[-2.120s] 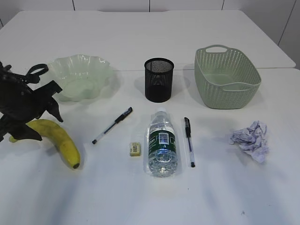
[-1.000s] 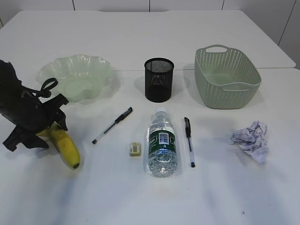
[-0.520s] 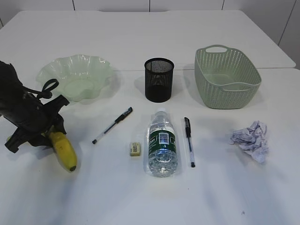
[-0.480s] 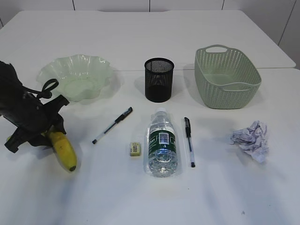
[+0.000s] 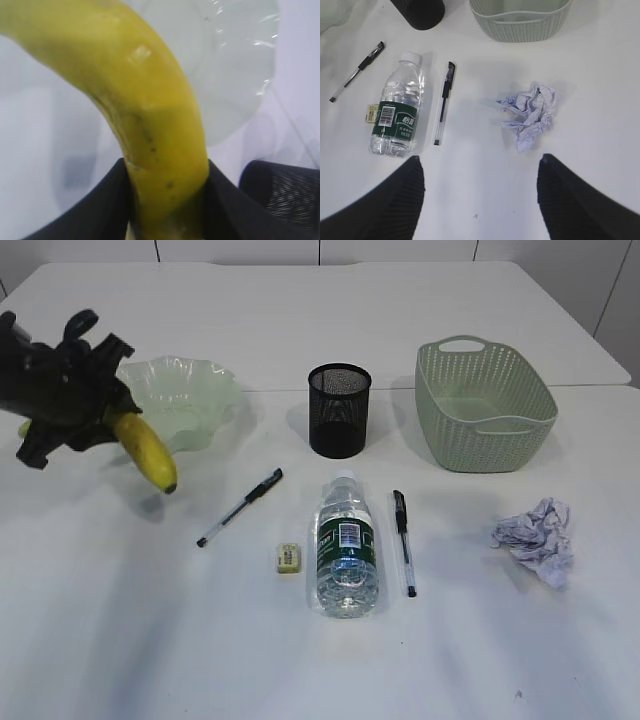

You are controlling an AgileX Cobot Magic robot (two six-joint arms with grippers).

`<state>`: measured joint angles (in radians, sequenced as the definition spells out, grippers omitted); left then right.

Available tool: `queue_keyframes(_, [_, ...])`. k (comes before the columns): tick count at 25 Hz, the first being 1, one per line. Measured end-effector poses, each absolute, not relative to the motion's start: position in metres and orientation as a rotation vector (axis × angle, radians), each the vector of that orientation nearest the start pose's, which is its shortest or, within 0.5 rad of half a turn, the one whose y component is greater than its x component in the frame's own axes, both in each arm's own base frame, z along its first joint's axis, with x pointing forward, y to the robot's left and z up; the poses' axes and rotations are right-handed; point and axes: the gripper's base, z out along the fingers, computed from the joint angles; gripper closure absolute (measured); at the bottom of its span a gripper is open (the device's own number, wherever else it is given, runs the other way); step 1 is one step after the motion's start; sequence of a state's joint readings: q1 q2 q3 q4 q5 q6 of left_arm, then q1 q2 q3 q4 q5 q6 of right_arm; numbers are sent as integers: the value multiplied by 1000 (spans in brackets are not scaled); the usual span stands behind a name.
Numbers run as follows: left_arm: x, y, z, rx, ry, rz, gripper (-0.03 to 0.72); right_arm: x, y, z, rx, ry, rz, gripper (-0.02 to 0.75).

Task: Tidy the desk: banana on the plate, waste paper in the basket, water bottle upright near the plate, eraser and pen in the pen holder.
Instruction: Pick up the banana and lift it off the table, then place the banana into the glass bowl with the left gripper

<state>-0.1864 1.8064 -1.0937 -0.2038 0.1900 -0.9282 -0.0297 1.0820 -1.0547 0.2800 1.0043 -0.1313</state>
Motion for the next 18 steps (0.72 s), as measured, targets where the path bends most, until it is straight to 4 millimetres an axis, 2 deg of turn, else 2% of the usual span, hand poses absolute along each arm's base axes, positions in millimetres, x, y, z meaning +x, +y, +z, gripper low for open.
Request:
queue_keyframes(5, [403, -79, 238, -1035, 2073, -743, 406, 204, 15, 356, -35, 2489, 291, 214])
queue_keyframes(8, [426, -79, 252, -1017, 2016, -772, 406, 204, 15, 356, -36, 2491, 292, 214])
queue_keyframes(11, [449, -77, 251, -1028, 2017, -769, 407, 204, 15, 356, -36, 2491, 292, 214])
queue_keyframes(18, [500, -73, 231, -1053, 2009, -766, 407, 203, 15, 356, -38, 2501, 294, 215])
